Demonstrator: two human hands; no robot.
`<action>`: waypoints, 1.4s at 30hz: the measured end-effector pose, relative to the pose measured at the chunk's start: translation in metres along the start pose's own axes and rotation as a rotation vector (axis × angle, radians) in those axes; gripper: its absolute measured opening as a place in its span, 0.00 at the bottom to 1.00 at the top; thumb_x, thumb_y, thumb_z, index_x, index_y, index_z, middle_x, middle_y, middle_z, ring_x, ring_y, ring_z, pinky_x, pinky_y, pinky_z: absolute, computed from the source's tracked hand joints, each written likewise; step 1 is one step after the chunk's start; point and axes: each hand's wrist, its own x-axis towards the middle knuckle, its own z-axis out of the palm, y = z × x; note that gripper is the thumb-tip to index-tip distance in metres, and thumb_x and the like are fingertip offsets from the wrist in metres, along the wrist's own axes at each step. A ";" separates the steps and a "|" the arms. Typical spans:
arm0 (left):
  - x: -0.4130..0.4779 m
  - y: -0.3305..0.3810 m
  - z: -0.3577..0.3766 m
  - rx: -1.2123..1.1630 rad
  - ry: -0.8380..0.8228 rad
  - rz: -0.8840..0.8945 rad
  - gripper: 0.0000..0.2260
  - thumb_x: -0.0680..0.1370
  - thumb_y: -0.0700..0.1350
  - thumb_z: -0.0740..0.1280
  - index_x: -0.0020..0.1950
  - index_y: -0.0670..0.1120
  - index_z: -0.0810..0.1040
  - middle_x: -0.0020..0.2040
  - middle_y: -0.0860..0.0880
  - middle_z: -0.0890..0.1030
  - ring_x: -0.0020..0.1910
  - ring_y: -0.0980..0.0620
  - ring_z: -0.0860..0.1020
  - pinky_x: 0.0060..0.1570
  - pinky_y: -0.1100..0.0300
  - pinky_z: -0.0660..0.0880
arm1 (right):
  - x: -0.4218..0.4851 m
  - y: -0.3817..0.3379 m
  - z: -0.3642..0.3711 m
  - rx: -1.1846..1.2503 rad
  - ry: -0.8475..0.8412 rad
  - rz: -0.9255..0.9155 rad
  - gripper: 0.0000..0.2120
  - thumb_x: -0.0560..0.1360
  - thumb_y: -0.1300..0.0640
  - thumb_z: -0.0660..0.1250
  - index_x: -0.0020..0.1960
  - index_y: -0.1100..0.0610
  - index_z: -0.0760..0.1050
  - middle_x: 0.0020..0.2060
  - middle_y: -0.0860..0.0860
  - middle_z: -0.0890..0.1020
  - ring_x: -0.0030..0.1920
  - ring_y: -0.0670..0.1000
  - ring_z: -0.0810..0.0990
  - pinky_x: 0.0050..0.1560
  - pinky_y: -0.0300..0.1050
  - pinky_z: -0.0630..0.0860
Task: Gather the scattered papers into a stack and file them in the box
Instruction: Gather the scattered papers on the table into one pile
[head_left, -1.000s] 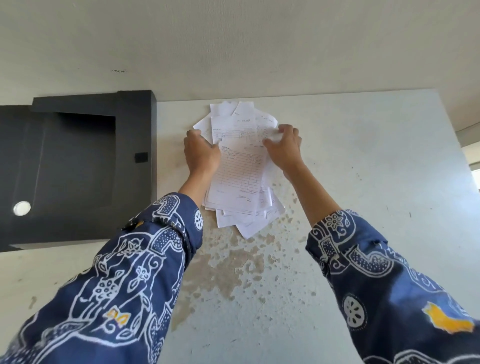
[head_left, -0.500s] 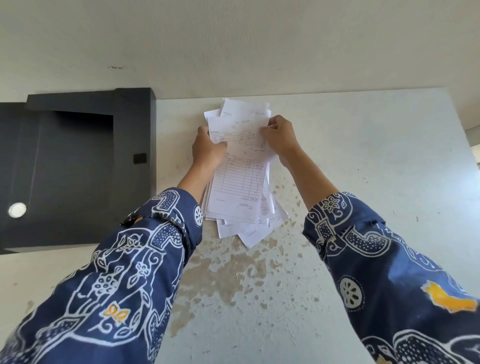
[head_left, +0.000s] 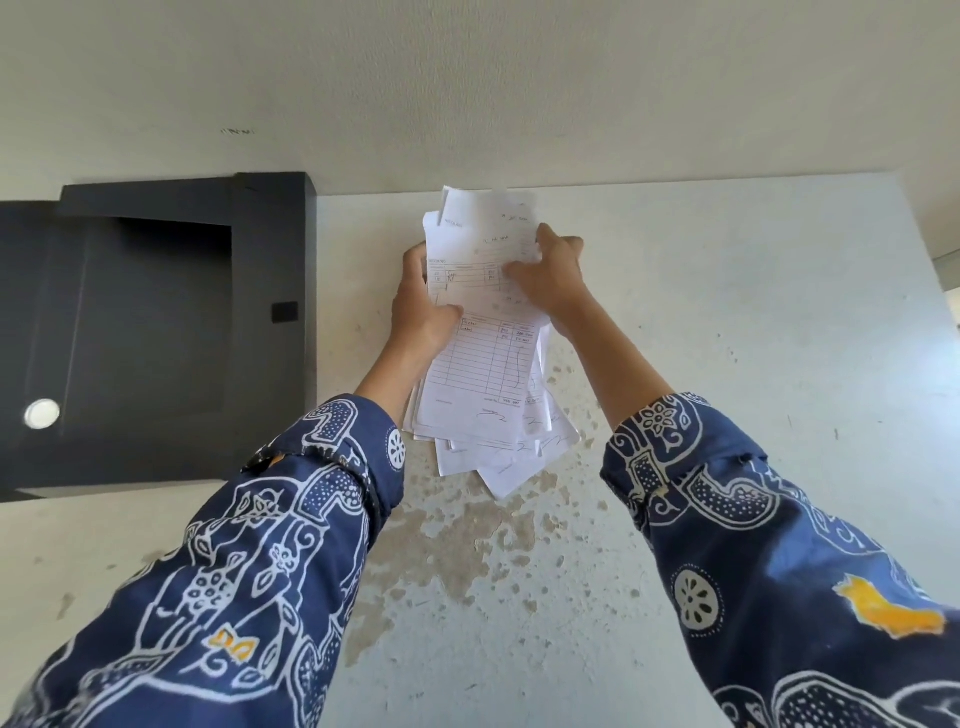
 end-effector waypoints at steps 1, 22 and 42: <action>0.000 0.000 -0.001 -0.002 0.003 -0.006 0.31 0.72 0.29 0.65 0.71 0.47 0.61 0.57 0.48 0.73 0.57 0.49 0.74 0.53 0.59 0.74 | -0.001 -0.001 -0.002 0.089 -0.008 0.010 0.11 0.74 0.63 0.63 0.56 0.62 0.70 0.58 0.56 0.66 0.53 0.57 0.72 0.52 0.47 0.76; -0.051 -0.017 0.015 0.598 0.237 -0.038 0.24 0.71 0.47 0.74 0.60 0.40 0.69 0.60 0.42 0.73 0.57 0.44 0.73 0.43 0.58 0.66 | -0.036 -0.012 -0.070 0.597 0.810 -0.334 0.13 0.73 0.66 0.59 0.56 0.58 0.71 0.49 0.54 0.79 0.51 0.55 0.79 0.57 0.53 0.78; -0.065 -0.020 0.007 0.013 0.216 -0.357 0.10 0.72 0.37 0.70 0.46 0.42 0.69 0.41 0.50 0.74 0.44 0.49 0.74 0.28 0.66 0.67 | -0.096 0.027 0.021 -0.050 0.137 0.215 0.22 0.74 0.62 0.65 0.65 0.65 0.62 0.64 0.61 0.65 0.63 0.61 0.67 0.61 0.51 0.68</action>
